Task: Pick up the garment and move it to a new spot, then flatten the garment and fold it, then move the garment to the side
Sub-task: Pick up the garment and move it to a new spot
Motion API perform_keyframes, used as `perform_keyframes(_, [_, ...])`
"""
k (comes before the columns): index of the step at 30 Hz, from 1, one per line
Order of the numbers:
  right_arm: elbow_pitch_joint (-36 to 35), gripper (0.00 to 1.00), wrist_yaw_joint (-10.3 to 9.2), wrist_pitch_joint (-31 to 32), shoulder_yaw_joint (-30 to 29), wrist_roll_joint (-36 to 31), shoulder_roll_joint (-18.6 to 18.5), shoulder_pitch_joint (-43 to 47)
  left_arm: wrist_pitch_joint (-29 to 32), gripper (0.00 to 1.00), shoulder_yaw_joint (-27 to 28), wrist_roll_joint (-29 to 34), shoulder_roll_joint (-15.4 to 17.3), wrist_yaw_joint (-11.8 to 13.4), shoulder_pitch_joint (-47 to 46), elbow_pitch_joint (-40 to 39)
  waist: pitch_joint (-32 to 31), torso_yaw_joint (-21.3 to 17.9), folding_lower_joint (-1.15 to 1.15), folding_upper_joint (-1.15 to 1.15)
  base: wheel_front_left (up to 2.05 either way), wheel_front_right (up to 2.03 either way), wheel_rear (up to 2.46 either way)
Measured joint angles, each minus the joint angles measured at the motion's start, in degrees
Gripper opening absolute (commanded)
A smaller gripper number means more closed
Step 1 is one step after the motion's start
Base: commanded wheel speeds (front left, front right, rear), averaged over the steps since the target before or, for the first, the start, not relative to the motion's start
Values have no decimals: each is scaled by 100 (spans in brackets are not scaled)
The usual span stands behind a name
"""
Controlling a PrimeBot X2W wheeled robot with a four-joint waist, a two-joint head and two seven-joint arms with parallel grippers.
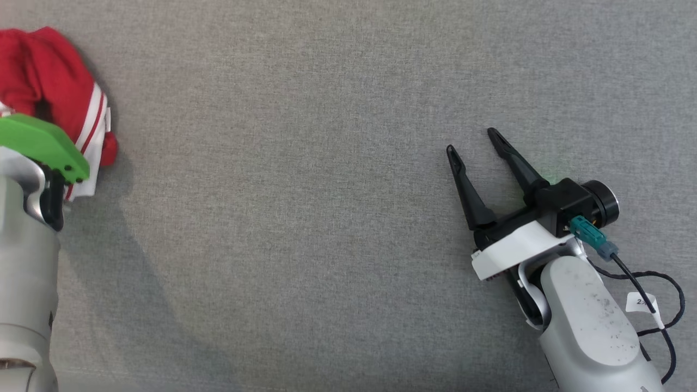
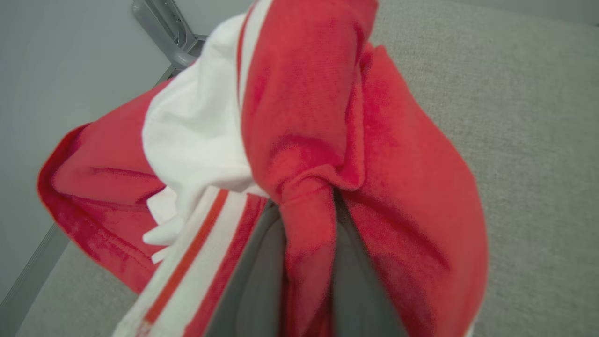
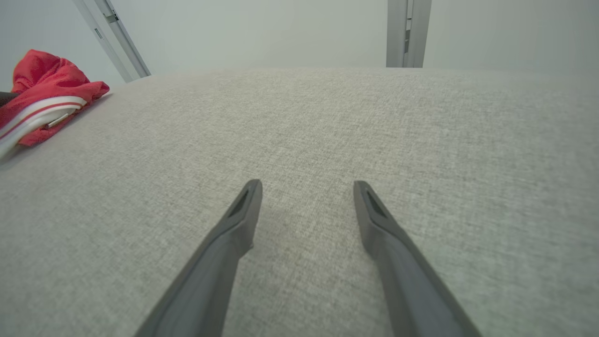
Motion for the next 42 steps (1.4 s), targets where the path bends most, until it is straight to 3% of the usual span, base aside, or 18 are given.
perform_keyframes(8, [178,100,-9,26,-71,145,-34,209,-723,0,-454,210,-32,-23,-387,-584,-466,-93,0,0,0,0,0])
perform_keyframes(15, [171,100,-8,26,-41,402,-33,388,-898,0,-970,5,-435,-25,-409,-1448,-854,-345,0,0,0,0,0])
perform_keyframes(24, [200,100,-9,26,25,646,-36,613,-940,0,-2028,-439,-1179,-25,278,-2265,-1141,-1034,0,0,0,0,0])
perform_keyframes(36, [313,100,-9,26,118,801,-35,896,-959,0,-3017,-950,-1578,-26,1446,-2317,-1549,-2023,0,0,0,0,0])
perform_keyframes(37, [315,100,-9,26,112,813,-36,909,-961,46,-3038,-924,-1582,-25,1569,-2315,-1593,-2090,0,1,0,0,0])
perform_keyframes(38, [315,100,-9,26,98,829,-37,921,-967,86,-3044,-923,-1586,-25,1667,-2316,-1629,-2136,0,0,0,0,0])
perform_keyframes(39, [315,100,-9,26,78,833,-37,947,-966,100,-3038,-902,-1589,-8,1793,-2359,-1678,-2183,0,0,0,0,0])
perform_keyframes(42, [327,100,-9,26,-4,832,-37,1011,-968,100,-2851,-783,-1610,113,2078,-2599,-1815,-2258,0,1,0,0,0])
